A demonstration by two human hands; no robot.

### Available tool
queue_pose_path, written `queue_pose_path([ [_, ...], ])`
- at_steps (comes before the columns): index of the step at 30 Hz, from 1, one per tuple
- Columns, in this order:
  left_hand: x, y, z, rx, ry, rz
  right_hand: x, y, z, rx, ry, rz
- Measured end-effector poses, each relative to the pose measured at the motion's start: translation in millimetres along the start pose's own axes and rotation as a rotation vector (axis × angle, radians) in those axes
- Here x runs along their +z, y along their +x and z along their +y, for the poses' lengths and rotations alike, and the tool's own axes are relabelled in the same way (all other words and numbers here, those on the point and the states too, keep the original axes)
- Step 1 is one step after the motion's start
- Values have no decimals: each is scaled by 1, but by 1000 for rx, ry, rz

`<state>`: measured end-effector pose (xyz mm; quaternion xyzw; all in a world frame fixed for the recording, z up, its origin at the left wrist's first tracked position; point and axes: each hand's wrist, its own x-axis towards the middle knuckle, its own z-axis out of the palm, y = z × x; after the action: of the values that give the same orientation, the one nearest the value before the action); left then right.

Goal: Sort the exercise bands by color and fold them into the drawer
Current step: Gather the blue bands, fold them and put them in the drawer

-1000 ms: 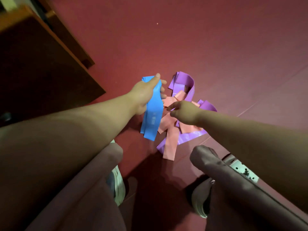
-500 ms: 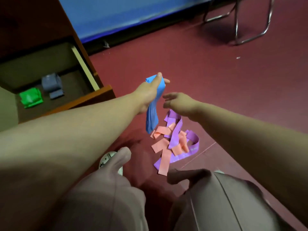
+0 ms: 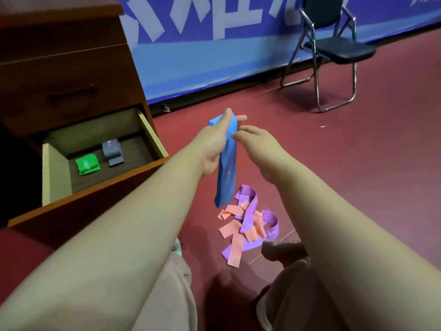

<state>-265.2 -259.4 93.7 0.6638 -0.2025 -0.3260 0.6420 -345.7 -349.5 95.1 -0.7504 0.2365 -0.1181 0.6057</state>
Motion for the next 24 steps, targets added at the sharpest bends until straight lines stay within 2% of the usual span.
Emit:
queue_pose_path([
  [5, -8, -5, -15, -8, -115, 12, 9, -1, 19, -74, -54, 4],
  [9, -11, 5, -30, -88, -212, 61, 22, 9, 33, -94, -143, -58],
  [14, -14, 27, -29, -136, -259, 201, 30, 27, 34, -88, -120, 5],
  [20, -17, 42, -26, -13, -390, 307, 31, 41, 34, -100, -52, 109],
  [24, -11, 45, -30, 17, -367, 337, 32, 45, 34, -110, -55, 109],
])
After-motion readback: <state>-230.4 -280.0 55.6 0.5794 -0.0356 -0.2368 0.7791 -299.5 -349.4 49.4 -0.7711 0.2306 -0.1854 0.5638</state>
